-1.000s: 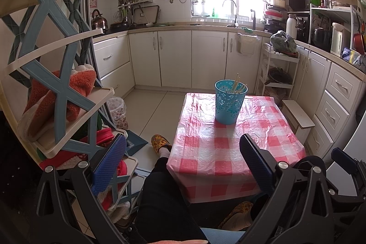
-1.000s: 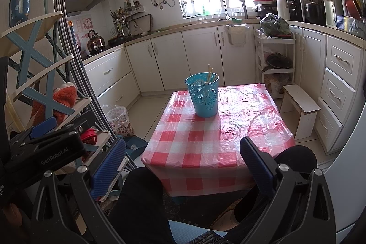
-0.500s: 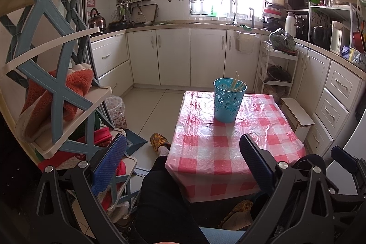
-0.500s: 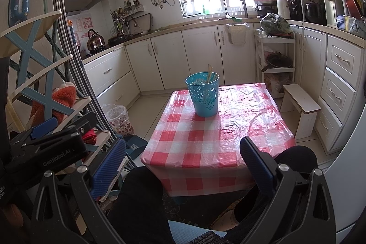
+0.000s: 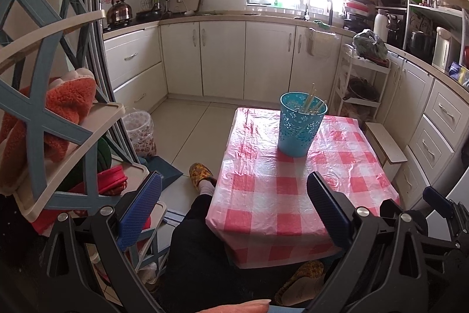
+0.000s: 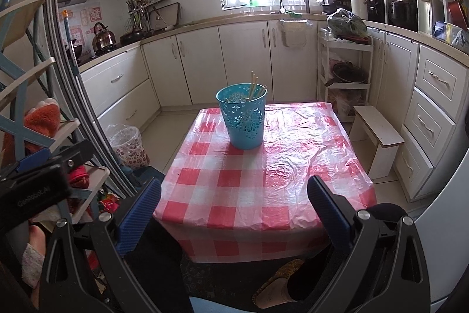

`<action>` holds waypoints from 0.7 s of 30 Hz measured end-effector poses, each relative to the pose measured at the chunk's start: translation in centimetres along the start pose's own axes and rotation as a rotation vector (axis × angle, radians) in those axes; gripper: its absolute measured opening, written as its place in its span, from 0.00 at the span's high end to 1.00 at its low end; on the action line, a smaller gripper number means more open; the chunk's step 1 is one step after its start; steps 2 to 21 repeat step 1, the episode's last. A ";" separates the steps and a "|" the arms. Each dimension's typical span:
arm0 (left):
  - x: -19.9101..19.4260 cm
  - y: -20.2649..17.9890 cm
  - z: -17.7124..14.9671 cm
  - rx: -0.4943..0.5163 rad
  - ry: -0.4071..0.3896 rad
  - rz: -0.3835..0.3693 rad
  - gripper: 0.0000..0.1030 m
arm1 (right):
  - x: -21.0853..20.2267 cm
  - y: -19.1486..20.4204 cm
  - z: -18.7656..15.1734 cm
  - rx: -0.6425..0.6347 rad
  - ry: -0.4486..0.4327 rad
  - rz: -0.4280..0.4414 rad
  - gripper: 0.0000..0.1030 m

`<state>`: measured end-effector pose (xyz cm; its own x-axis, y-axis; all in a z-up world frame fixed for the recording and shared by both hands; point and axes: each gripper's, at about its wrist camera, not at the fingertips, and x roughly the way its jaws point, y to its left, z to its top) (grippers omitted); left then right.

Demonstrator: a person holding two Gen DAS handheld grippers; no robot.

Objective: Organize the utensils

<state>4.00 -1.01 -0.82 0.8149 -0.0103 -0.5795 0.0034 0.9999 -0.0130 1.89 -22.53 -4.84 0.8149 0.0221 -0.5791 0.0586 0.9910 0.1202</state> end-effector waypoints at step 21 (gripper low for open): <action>0.9 0.0 0.2 -0.004 0.008 0.002 0.07 | 1.1 -0.3 0.3 -0.003 0.010 -0.012 0.07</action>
